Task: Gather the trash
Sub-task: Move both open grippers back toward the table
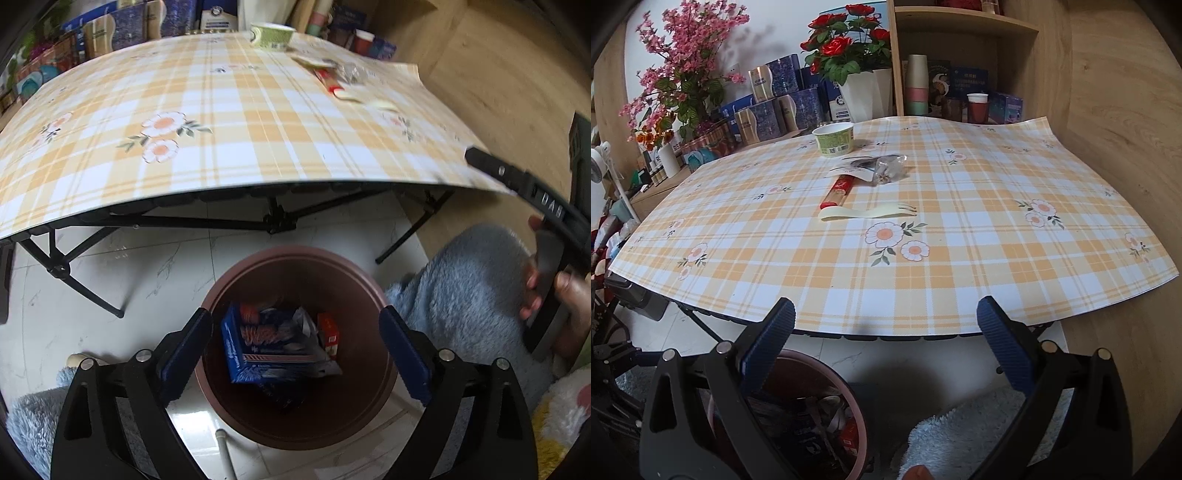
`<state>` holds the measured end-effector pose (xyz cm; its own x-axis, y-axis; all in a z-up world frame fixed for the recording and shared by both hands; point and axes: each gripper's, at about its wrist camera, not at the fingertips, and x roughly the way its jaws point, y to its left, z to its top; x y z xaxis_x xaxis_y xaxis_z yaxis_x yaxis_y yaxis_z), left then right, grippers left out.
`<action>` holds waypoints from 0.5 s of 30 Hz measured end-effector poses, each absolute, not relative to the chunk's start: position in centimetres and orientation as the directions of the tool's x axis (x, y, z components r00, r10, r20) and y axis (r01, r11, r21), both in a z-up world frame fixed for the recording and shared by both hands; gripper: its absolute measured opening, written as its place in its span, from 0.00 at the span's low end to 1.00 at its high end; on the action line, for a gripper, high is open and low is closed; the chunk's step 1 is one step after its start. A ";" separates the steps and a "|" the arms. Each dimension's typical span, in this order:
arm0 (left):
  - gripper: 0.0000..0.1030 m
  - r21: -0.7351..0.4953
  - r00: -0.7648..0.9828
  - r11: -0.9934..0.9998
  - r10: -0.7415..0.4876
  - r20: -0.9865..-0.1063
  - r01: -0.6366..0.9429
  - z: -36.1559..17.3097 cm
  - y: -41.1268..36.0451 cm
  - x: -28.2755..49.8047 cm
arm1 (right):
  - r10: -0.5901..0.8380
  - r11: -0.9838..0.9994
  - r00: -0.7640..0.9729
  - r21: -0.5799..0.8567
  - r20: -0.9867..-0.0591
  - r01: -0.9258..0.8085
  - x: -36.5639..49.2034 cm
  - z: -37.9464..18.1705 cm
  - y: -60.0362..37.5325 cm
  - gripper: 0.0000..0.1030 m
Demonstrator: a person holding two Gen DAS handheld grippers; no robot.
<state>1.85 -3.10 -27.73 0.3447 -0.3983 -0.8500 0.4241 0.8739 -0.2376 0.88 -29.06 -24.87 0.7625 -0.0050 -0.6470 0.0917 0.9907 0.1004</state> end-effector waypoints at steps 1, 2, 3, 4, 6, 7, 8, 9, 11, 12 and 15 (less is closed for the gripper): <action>0.88 -0.244 0.354 0.876 -0.404 -0.844 0.416 -27.5 -2.9 1.9 | -0.001 0.991 0.761 0.103 -0.648 0.089 0.9 -24.9 -29.0 0.94; 0.89 -0.251 0.364 0.878 -0.409 -0.837 0.409 -27.3 -2.7 1.9 | 0.000 0.991 0.761 0.104 -0.649 0.088 0.9 -24.9 -29.0 0.94; 0.89 -0.254 0.371 0.880 -0.411 -0.833 0.402 -27.2 -2.5 1.9 | -0.001 0.991 0.761 0.103 -0.649 0.089 0.9 -25.0 -29.0 0.94; 0.89 -0.257 0.382 0.882 -0.411 -0.828 0.394 -27.0 -2.3 1.9 | 0.000 0.991 0.760 0.104 -0.650 0.089 1.0 -25.0 -29.0 0.94; 0.89 -0.259 0.407 0.888 -0.411 -0.816 0.380 -26.6 -2.0 1.8 | 0.000 0.991 0.757 0.104 -0.653 0.090 1.0 -25.0 -29.0 0.94; 0.89 -0.259 0.419 0.891 -0.412 -0.809 0.374 -26.3 -1.8 1.8 | 0.002 0.991 0.755 0.105 -0.655 0.088 1.0 -25.0 -29.0 0.94; 0.89 -0.261 0.440 0.894 -0.413 -0.798 0.365 -25.9 -1.6 1.7 | 0.005 0.991 0.754 0.106 -0.657 0.085 1.1 -25.1 -28.9 0.94; 0.89 -0.264 0.453 0.895 -0.415 -0.789 0.360 -25.6 -1.4 1.7 | 0.008 0.991 0.753 0.107 -0.657 0.082 1.1 -25.1 -28.9 0.94; 0.89 -0.267 0.481 0.901 -0.412 -0.774 0.343 -25.1 -1.0 1.7 | 0.028 0.991 0.755 0.115 -0.656 0.064 1.1 -25.1 -28.7 0.94; 0.89 -0.266 0.490 0.904 -0.409 -0.770 0.335 -25.0 -0.8 1.7 | 0.038 0.991 0.754 0.121 -0.656 0.054 1.1 -25.1 -28.7 0.94; 0.89 -0.272 0.514 0.912 -0.400 -0.759 0.308 -24.8 -0.1 1.9 | 0.061 0.991 0.755 0.132 -0.653 0.034 1.2 -25.0 -28.5 0.94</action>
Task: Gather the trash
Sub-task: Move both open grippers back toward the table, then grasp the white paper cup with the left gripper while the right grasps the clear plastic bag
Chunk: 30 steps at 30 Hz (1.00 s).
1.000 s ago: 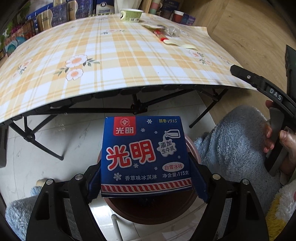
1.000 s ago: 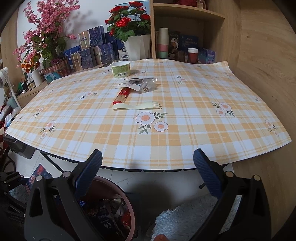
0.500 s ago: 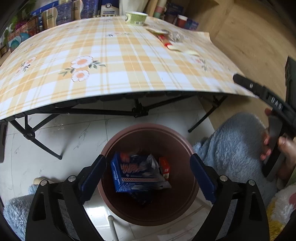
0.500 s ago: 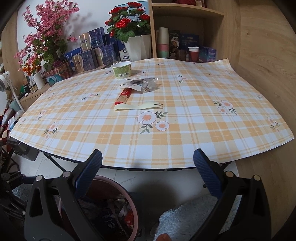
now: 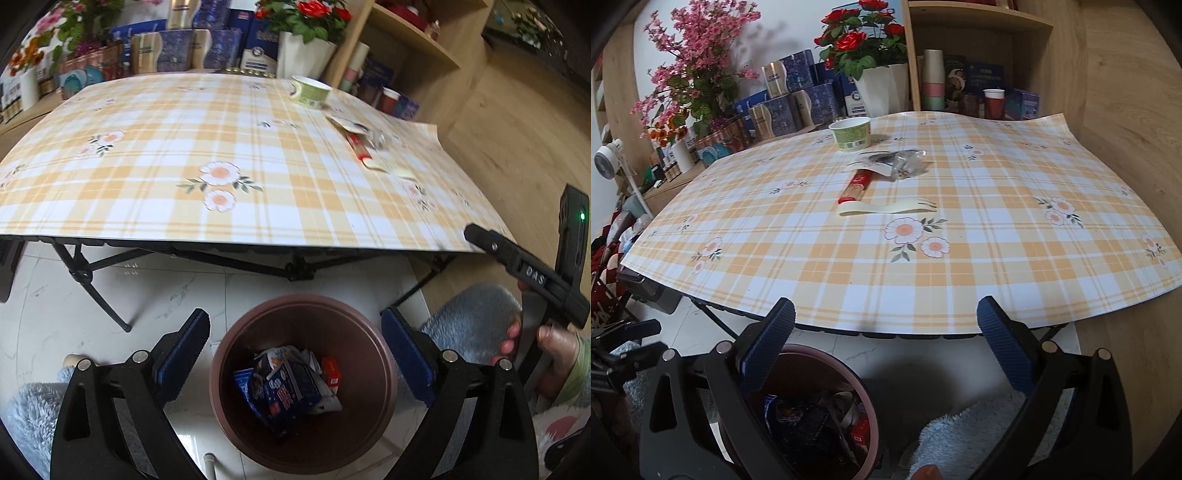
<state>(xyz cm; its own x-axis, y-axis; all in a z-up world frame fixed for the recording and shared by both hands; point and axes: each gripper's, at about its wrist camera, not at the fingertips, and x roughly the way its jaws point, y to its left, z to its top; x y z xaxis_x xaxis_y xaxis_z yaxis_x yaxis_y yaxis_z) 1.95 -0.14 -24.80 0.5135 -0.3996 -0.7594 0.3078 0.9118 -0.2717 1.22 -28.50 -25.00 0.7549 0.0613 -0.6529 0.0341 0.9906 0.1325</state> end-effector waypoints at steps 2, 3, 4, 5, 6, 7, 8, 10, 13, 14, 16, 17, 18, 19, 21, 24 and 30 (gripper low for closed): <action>0.89 -0.274 0.522 0.916 -0.393 -0.757 0.292 -24.7 0.1 2.2 | 0.072 0.990 0.753 0.141 -0.654 0.028 1.4 -25.0 -28.5 0.94; 0.89 -0.276 0.523 0.917 -0.392 -0.757 0.288 -24.7 0.2 2.3 | 0.076 0.989 0.752 0.146 -0.654 0.027 1.4 -25.0 -28.6 0.94; 0.89 -0.278 0.525 0.918 -0.390 -0.757 0.282 -24.7 0.3 2.4 | 0.088 0.986 0.752 0.162 -0.653 0.025 1.5 -25.0 -28.8 0.94; 0.89 -0.278 0.527 0.920 -0.388 -0.756 0.277 -24.7 0.4 2.4 | 0.096 0.984 0.752 0.174 -0.652 0.025 1.6 -25.0 -29.0 0.94; 0.89 -0.279 0.530 0.920 -0.387 -0.755 0.274 -24.6 0.5 2.5 | 0.108 0.980 0.753 0.197 -0.649 0.029 1.8 -25.0 -29.3 0.94; 0.89 -0.280 0.534 0.921 -0.386 -0.753 0.271 -24.5 0.6 2.5 | 0.119 0.975 0.753 0.218 -0.647 0.033 2.0 -25.0 -29.6 0.94; 0.89 -0.280 0.538 0.922 -0.385 -0.750 0.268 -24.4 0.7 2.7 | 0.127 0.972 0.753 0.234 -0.646 0.037 2.1 -25.0 -29.8 0.94; 0.89 -0.280 0.547 0.923 -0.382 -0.745 0.263 -24.0 0.9 2.9 | 0.139 0.963 0.757 0.265 -0.639 0.047 2.5 -24.9 -30.5 0.94; 0.89 -0.275 0.557 0.924 -0.380 -0.739 0.265 -23.2 1.0 3.6 | 0.135 0.955 0.764 0.288 -0.631 0.069 3.3 -24.6 -31.5 0.94; 0.89 -0.271 0.557 0.925 -0.378 -0.739 0.268 -22.9 0.9 4.0 | 0.127 0.955 0.764 0.286 -0.633 0.079 3.6 -24.6 -31.7 0.94; 0.89 -0.261 0.560 0.924 -0.378 -0.737 0.280 -22.1 0.5 5.2 | 0.114 0.955 0.758 0.281 -0.642 0.095 4.5 -24.3 -32.3 0.95; 0.89 -0.259 0.561 0.922 -0.381 -0.735 0.286 -21.8 0.4 5.7 | 0.112 0.954 0.757 0.282 -0.644 0.098 4.9 -24.2 -32.5 0.94; 0.89 -0.255 0.565 0.920 -0.385 -0.730 0.297 -21.2 0.0 6.6 | 0.109 0.953 0.758 0.284 -0.643 0.104 5.3 -24.0 -32.9 0.94; 0.89 -0.252 0.570 0.918 -0.390 -0.723 0.307 -20.7 -0.4 7.5 | 0.107 0.952 0.759 0.286 -0.642 0.108 5.7 -23.9 -33.2 0.94; 0.89 -0.251 0.579 0.908 -0.408 -0.706 0.334 -19.5 -1.5 9.7 | 0.098 0.951 0.758 0.286 -0.645 0.120 6.8 -23.6 -33.8 0.94; 0.89 -0.235 0.589 0.899 -0.421 -0.689 0.369 -18.2 -3.4 13.3 | 0.079 0.954 0.754 0.268 -0.652 0.132 8.4 -23.4 -34.6 0.94; 0.89 -0.183 0.601 0.886 -0.429 -0.675 0.427 -17.4 -8.5 22.7 | 0.033 0.950 0.713 0.244 -0.700 0.196 12.5 -23.9 -36.6 0.94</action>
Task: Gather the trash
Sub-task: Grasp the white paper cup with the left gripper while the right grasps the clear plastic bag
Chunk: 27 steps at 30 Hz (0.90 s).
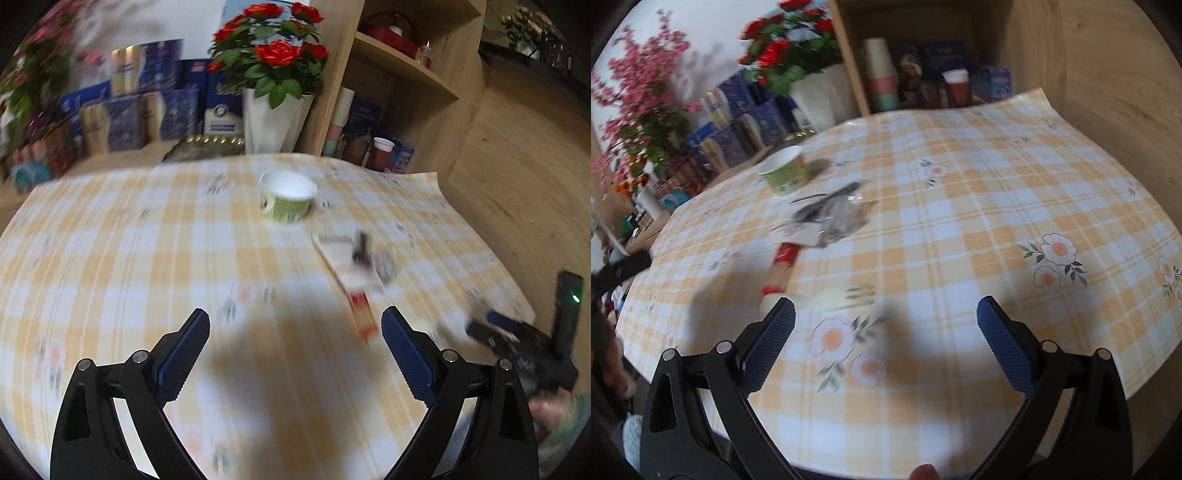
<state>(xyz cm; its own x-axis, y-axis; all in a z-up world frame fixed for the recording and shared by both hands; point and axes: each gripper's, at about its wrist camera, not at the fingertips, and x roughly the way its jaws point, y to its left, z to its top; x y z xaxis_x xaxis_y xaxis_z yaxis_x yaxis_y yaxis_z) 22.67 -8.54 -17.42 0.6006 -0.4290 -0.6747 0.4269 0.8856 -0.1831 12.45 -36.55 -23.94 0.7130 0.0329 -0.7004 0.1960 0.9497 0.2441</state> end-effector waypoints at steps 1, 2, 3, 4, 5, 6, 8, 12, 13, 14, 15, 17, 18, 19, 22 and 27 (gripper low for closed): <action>0.89 -0.164 0.603 0.886 -0.421 -0.677 0.434 -17.6 -9.6 24.4 | 0.033 0.946 0.711 0.252 -0.702 0.204 12.9 -24.0 -36.9 0.94; 0.89 -0.153 0.604 0.886 -0.417 -0.680 0.439 -17.8 -10.3 25.6 | 0.032 0.942 0.711 0.259 -0.702 0.213 13.3 -24.1 -37.3 0.94; 0.89 -0.141 0.604 0.884 -0.414 -0.681 0.446 -18.1 -11.4 27.4 | 0.032 0.938 0.712 0.267 -0.702 0.222 13.9 -24.2 -37.8 0.94; 0.89 -0.136 0.605 0.883 -0.413 -0.681 0.450 -18.4 -12.2 28.9 | 0.032 0.936 0.711 0.271 -0.702 0.226 14.3 -24.2 -38.1 0.94; 0.89 -0.133 0.603 0.885 -0.406 -0.687 0.445 -18.8 -13.1 30.7 | 0.034 0.933 0.711 0.278 -0.702 0.230 14.8 -24.3 -38.5 0.94; 0.89 -0.134 0.599 0.888 -0.400 -0.694 0.439 -19.2 -13.6 31.9 | 0.032 0.930 0.711 0.281 -0.703 0.236 15.1 -24.4 -38.8 0.94; 0.89 -0.136 0.591 0.892 -0.393 -0.705 0.431 -20.0 -14.6 34.2 | 0.021 0.921 0.705 0.288 -0.709 0.262 15.9 -24.6 -39.6 0.94; 0.89 -0.066 0.588 0.903 -0.330 -0.739 0.424 -22.1 -17.0 38.3 | 0.040 0.902 0.697 0.326 -0.716 0.282 17.1 -25.1 -40.9 0.94; 0.89 -0.052 0.589 0.905 -0.318 -0.743 0.422 -22.5 -17.4 38.9 | 0.043 0.902 0.696 0.328 -0.716 0.282 17.4 -25.2 -41.1 0.94; 0.89 -0.042 0.590 0.906 -0.309 -0.746 0.421 -22.8 -17.7 39.4 | 0.044 0.903 0.696 0.326 -0.716 0.279 17.6 -25.3 -41.2 0.94; 0.89 -0.029 0.589 0.905 -0.299 -0.750 0.423 -23.2 -18.1 40.0 | 0.044 0.905 0.696 0.323 -0.717 0.276 17.8 -25.3 -41.2 0.94; 0.89 -0.007 0.592 0.903 -0.288 -0.753 0.430 -23.6 -18.8 41.0 | 0.035 0.908 0.694 0.314 -0.719 0.279 18.1 -25.4 -41.3 0.94; 0.89 0.007 0.595 0.904 -0.275 -0.756 0.427 -23.8 -19.2 41.5 | 0.026 0.909 0.693 0.305 -0.720 0.283 18.3 -25.5 -41.3 0.94; 0.89 0.009 0.590 0.906 -0.267 -0.762 0.423 -24.0 -19.5 42.0 | 0.026 0.911 0.692 0.302 -0.721 0.280 18.4 -25.6 -41.3 0.94; 0.76 0.014 0.582 0.912 -0.250 -0.774 0.411 -24.3 -19.9 42.6 | 0.036 0.920 0.693 0.294 -0.720 0.258 19.1 -25.6 -41.1 0.94; 0.68 0.045 0.579 0.890 -0.256 -0.774 0.454 -24.2 -19.8 41.5 | 0.068 0.950 0.707 0.261 -0.704 0.169 20.9 -24.6 -39.9 0.85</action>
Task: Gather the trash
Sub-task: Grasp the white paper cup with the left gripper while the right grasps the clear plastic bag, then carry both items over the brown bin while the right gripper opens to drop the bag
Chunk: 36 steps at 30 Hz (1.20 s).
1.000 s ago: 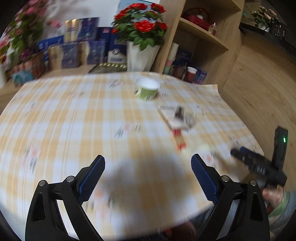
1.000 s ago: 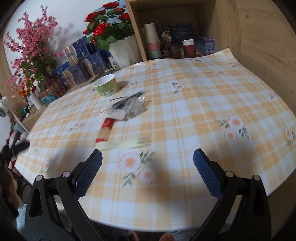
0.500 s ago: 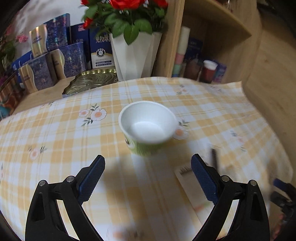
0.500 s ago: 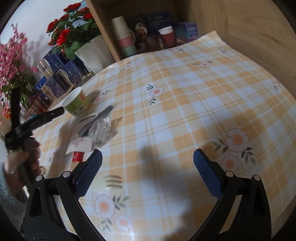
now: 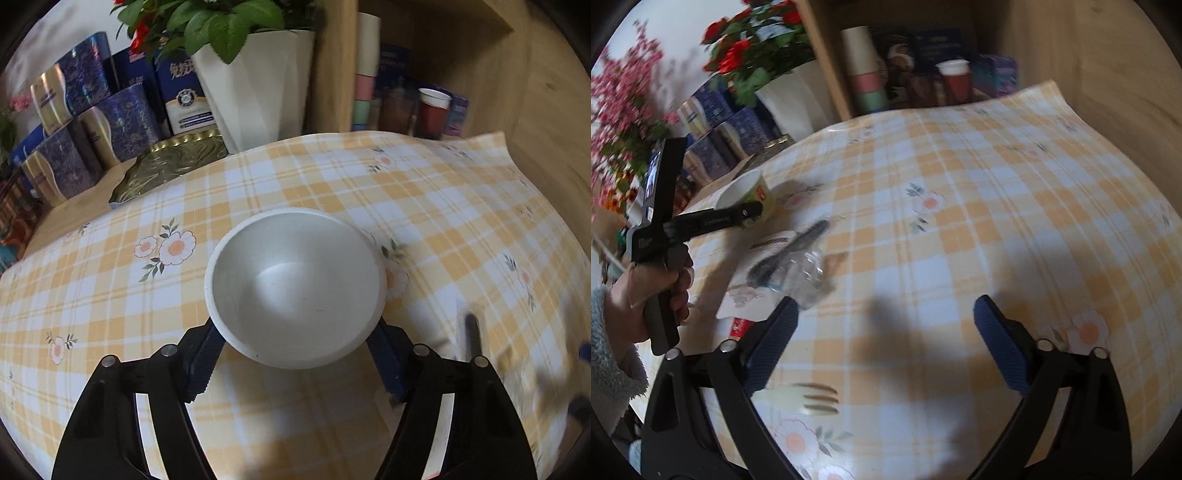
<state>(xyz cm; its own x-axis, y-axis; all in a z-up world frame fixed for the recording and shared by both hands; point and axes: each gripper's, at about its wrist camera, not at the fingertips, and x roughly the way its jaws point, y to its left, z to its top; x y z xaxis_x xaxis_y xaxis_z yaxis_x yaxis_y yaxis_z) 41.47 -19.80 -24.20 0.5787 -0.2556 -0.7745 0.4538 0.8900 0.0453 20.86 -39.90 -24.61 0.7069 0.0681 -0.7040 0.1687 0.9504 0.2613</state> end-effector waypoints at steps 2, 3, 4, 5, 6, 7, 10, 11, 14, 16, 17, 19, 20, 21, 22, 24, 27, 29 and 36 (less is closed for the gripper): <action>0.68 0.052 0.582 0.885 -0.259 -0.771 0.463 -23.9 -19.3 40.6 | 0.100 0.949 0.709 0.280 -0.698 0.142 21.8 -24.4 -39.6 0.76; 0.68 0.043 0.580 0.882 -0.272 -0.768 0.470 -23.6 -18.7 40.0 | 0.121 0.947 0.708 0.294 -0.696 0.128 22.2 -24.3 -39.4 0.75; 0.68 0.036 0.582 0.881 -0.280 -0.763 0.472 -23.2 -18.1 39.5 | 0.147 0.944 0.706 0.312 -0.693 0.110 23.0 -24.4 -39.0 0.72; 0.68 0.035 0.585 0.882 -0.282 -0.760 0.471 -23.0 -17.8 39.1 | 0.162 0.941 0.703 0.322 -0.693 0.100 23.5 -24.4 -38.7 0.70; 0.68 0.026 0.589 0.884 -0.288 -0.755 0.466 -22.4 -17.0 38.5 | 0.177 0.939 0.697 0.332 -0.695 0.092 23.9 -24.5 -38.3 0.68; 0.68 0.013 0.590 0.887 -0.296 -0.751 0.462 -21.9 -16.3 37.9 | 0.198 0.935 0.689 0.345 -0.697 0.080 24.6 -24.7 -37.8 0.66; 0.68 -0.007 0.601 0.891 -0.313 -0.735 0.454 -20.6 -14.5 36.0 | 0.234 0.926 0.669 0.370 -0.706 0.067 25.9 -25.4 -36.6 0.62; 0.68 -0.009 0.606 0.892 -0.314 -0.731 0.452 -20.2 -13.9 35.2 | 0.241 0.924 0.663 0.377 -0.709 0.066 26.1 -25.7 -36.3 0.60; 0.68 -0.026 0.614 0.896 -0.325 -0.719 0.443 -19.3 -12.3 33.0 | 0.245 0.919 0.641 0.384 -0.728 0.084 26.9 -26.5 -35.7 0.53; 0.68 -0.039 0.615 0.897 -0.333 -0.714 0.440 -18.8 -11.4 31.6 | 0.245 0.925 0.630 0.373 -0.737 0.076 27.0 -26.5 -35.3 0.40; 0.68 -0.045 0.618 0.898 -0.338 -0.710 0.439 -18.5 -11.0 30.8 | 0.244 0.924 0.630 0.373 -0.737 0.078 26.8 -26.5 -35.4 0.39; 0.68 -0.058 0.619 0.896 -0.349 -0.703 0.439 -18.0 -10.3 29.5 | 0.239 0.926 0.632 0.368 -0.737 0.079 26.2 -26.2 -35.3 0.32; 0.68 -0.067 0.620 0.896 -0.356 -0.699 0.439 -17.7 -9.9 28.8 | 0.223 0.932 0.639 0.354 -0.736 0.081 25.7 -25.9 -35.2 0.31; 0.68 -0.077 0.616 0.894 -0.365 -0.698 0.442 -17.5 -9.6 28.1 | 0.214 0.934 0.650 0.347 -0.729 0.082 25.2 -25.5 -35.3 0.31; 0.68 -0.085 0.613 0.893 -0.371 -0.698 0.443 -17.4 -9.4 27.6 | 0.212 0.934 0.658 0.348 -0.723 0.081 24.7 -25.3 -35.4 0.31; 0.68 -0.107 0.604 0.889 -0.387 -0.697 0.446 -17.1 -8.9 26.1 | 0.211 0.931 0.677 0.356 -0.705 0.080 23.7 -24.7 -35.7 0.30; 0.68 -0.109 0.603 0.885 -0.395 -0.693 0.453 -16.5 -8.5 23.8 | 0.211 0.925 0.704 0.371 -0.678 0.080 21.9 -23.8 -35.9 0.30; 0.68 -0.104 0.607 0.884 -0.395 -0.690 0.457 -16.2 -8.3 22.1 | 0.224 0.915 0.719 0.396 -0.658 0.077 20.5 -23.1 -36.0 0.30; 0.68 -0.121 0.603 0.883 -0.404 -0.688 0.454 -15.4 -7.1 16.4 | 0.264 0.910 0.739 0.413 -0.619 0.022 16.1 -21.5 -34.3 0.30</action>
<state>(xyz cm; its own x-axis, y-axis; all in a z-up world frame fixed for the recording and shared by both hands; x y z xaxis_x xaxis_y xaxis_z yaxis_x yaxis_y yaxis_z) 16.36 -7.08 -15.39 0.6027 -0.4041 -0.6881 0.4539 0.8828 -0.1209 16.11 -34.30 -21.47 0.7394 0.2636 -0.6195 0.0216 0.9104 0.4133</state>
